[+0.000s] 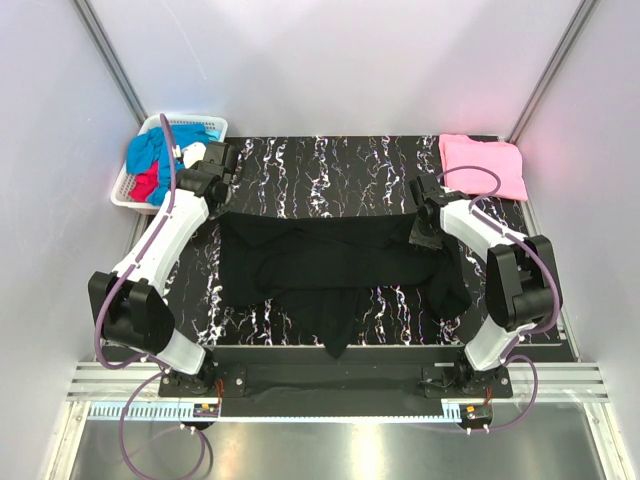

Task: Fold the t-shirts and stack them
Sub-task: Flatten the tshirt out

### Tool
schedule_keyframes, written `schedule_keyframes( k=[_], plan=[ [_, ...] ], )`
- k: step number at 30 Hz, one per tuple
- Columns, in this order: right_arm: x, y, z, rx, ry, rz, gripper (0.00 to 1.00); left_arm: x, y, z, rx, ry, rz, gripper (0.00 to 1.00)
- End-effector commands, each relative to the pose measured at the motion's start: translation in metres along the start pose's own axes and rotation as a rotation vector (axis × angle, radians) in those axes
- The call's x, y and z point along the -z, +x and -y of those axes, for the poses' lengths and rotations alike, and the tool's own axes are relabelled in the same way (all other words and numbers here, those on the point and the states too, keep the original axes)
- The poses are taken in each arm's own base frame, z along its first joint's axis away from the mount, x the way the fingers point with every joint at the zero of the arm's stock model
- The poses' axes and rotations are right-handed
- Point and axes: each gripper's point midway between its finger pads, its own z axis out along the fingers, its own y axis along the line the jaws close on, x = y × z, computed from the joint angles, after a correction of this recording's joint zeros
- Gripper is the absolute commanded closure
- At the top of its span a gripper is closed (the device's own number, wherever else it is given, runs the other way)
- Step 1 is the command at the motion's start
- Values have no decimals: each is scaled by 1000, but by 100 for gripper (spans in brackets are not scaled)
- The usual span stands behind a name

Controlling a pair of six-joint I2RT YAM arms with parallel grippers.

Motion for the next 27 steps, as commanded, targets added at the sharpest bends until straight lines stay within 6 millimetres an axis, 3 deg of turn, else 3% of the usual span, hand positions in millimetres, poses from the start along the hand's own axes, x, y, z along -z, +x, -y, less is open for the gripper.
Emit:
schedule_keyframes(
  k=[1,6,14,27],
  plan=[
    [-4,-9,-15,15,-67,40,69,14,-14,-1,20,29,55,100],
    [-14,-15,-20,51,-81,63,68,14,-13,-1,14,31,50,100],
    [-28,-24,-7,85,19,93,71,15,-14,-3,5,29,56,100],
    [-8,-45,-4,93,18,191,75,14,-12,-2,3,32,45,100]
  ],
)
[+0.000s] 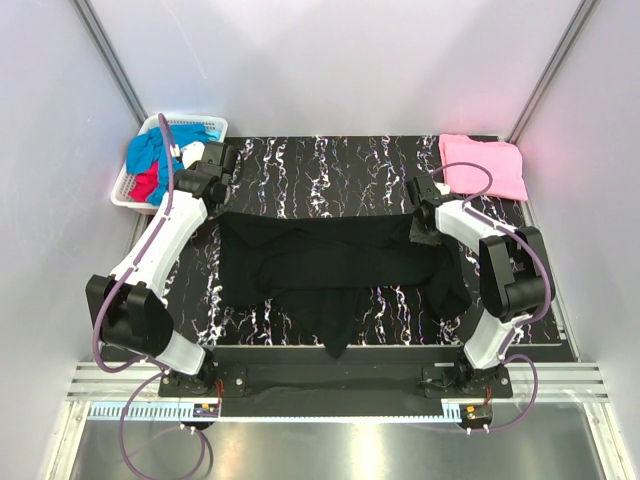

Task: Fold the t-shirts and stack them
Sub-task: Flatten the tshirt out

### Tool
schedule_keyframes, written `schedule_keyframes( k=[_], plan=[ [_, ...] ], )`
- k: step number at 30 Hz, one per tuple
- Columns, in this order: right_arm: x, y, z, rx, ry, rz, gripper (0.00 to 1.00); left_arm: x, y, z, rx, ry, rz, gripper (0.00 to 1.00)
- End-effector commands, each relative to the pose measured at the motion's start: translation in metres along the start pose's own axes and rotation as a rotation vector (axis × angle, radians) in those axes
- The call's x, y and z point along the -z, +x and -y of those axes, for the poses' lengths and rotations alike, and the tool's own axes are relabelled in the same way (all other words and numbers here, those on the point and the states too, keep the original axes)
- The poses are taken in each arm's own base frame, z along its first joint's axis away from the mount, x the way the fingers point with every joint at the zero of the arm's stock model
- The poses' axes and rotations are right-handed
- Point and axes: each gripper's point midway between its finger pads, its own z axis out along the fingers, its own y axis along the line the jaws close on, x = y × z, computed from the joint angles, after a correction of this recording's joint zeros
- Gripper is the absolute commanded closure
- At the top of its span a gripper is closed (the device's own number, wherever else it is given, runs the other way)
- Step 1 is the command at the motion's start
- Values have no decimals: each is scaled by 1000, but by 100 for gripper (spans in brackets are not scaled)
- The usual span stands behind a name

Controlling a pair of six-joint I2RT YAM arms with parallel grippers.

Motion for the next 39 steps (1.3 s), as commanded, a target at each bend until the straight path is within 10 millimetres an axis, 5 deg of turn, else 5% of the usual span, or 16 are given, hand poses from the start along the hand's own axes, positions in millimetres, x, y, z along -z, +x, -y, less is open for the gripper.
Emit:
schedule_keyframes(
  k=[1,13,17,20,30,39],
  plan=[
    [20,-35,0,-6,-10,131,75,9,-9,1,13,26,37,100],
    [7,-31,-6,35,-51,154,81,10,-10,0,6,26,40,100],
    [5,-32,-10,49,-58,155,100,8,-9,0,3,26,37,100],
    [8,-38,-8,41,-49,172,100,9,-8,-1,0,25,36,100],
    [74,-77,-1,-9,-106,323,100,9,-8,-1,0,27,34,100],
    [100,-74,0,-9,-151,320,100,9,-7,-2,-1,26,35,100]
  ],
)
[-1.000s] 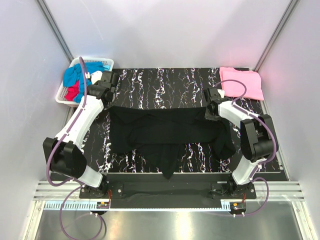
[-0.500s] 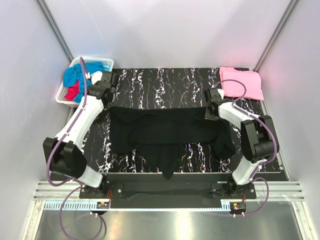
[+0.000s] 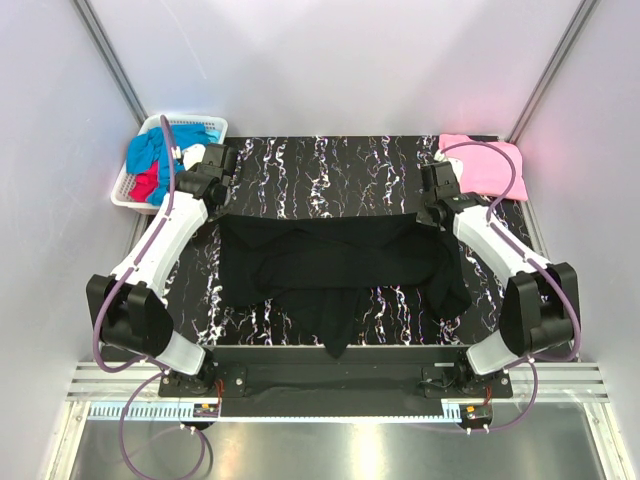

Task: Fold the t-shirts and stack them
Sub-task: Flatten the tshirt out

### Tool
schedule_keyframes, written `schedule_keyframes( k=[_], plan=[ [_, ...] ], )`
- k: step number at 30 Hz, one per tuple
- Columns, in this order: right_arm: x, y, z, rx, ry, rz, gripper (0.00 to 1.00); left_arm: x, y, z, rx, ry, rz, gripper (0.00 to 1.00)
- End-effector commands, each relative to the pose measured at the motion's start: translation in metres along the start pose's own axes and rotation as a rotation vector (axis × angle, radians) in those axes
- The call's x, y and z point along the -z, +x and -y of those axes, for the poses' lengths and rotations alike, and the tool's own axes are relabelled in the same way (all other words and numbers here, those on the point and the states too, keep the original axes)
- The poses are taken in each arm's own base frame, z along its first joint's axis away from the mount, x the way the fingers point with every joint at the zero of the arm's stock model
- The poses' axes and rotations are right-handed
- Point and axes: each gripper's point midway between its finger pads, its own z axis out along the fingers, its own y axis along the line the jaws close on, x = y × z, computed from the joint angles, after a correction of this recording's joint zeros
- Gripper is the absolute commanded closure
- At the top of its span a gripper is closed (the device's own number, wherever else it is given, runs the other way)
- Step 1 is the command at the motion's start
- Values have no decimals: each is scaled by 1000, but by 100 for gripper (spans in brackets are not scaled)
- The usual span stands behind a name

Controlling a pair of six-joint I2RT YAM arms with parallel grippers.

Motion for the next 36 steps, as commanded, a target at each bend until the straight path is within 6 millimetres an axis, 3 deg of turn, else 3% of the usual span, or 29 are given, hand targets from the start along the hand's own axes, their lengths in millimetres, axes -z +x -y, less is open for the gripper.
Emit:
schedule_keyframes(
  k=[1,6,11,18,23,24,28,30,36],
  plan=[
    [28,-18,-5,-5,-50,31,100,12,-12,1,17,33,46,100],
    [61,-20,4,3,-32,-41,100,13,-17,2,19,33,60,100],
    [93,-50,20,-21,10,67,100,20,-23,3,34,50,73,100],
    [97,-50,24,-29,29,70,100,44,-39,-1,58,91,127,100],
    [90,-27,25,-97,68,-28,100,54,-44,-6,66,100,148,100],
    [90,-22,21,-186,65,-53,100,54,-45,-6,65,100,150,100],
    [96,30,0,-298,2,-228,100,55,-43,-8,72,97,147,100],
    [101,51,4,-334,20,-237,100,54,-41,-8,78,97,144,100],
    [97,75,3,-304,5,-288,100,57,-43,-20,136,59,175,100]
  ],
)
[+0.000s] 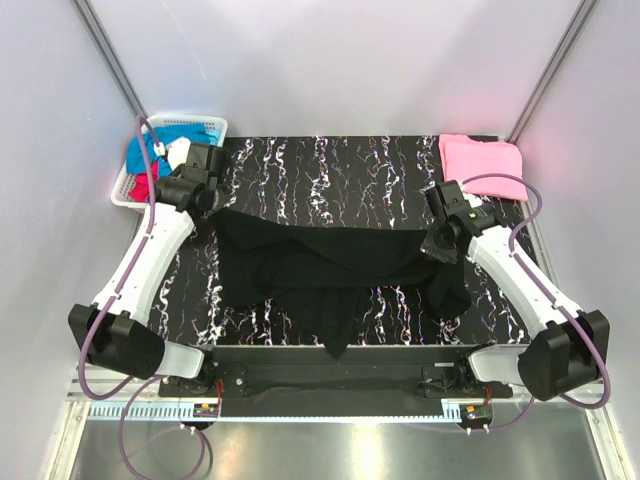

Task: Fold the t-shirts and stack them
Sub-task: Flatten the tshirt out

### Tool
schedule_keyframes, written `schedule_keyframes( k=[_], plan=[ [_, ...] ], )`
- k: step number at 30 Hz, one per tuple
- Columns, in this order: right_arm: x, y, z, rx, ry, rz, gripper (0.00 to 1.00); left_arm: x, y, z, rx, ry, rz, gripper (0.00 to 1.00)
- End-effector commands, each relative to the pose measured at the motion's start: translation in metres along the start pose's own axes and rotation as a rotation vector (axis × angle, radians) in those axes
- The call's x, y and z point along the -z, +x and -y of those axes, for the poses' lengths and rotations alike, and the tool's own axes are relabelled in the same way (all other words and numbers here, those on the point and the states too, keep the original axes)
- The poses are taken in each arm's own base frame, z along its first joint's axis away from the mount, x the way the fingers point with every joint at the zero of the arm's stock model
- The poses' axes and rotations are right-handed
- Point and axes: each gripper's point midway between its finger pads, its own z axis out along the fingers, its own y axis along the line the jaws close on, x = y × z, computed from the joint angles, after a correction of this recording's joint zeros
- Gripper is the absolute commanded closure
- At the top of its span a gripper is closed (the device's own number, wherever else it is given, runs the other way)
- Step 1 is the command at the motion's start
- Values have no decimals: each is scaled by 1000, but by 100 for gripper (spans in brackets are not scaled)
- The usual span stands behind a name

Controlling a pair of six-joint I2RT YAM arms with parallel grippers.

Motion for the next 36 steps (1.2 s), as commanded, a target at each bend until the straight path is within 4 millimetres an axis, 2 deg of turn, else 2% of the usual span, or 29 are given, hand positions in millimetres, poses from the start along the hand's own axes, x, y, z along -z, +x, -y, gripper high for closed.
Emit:
schedule_keyframes(
  k=[1,3,8,11,15,19,21,25,28,36],
  plan=[
    [-1,4,-10,-44,-32,-30,100,17,-22,-11,88,-15,102,100],
    [-11,9,-9,-38,-4,-59,100,22,-26,-22,118,-47,139,100],
    [-39,16,-4,-9,84,-104,100,50,-42,-55,192,-104,251,100],
    [-47,16,-8,-6,88,-114,100,66,-51,-71,234,-122,307,100],
    [-50,14,-11,-4,83,-110,100,76,-56,-73,233,-101,317,100],
    [-54,22,-17,22,57,-160,100,77,-54,-67,227,-70,294,100],
    [-55,24,-16,26,60,-166,94,76,-52,-63,224,-60,280,100],
    [-47,19,-23,35,20,-146,72,73,-50,-61,214,-57,268,100],
    [-37,13,-28,43,-10,-121,63,73,-51,-60,213,-56,267,100],
    [-7,-3,-40,42,-81,-49,62,71,-52,-55,203,-51,258,100]
  ],
)
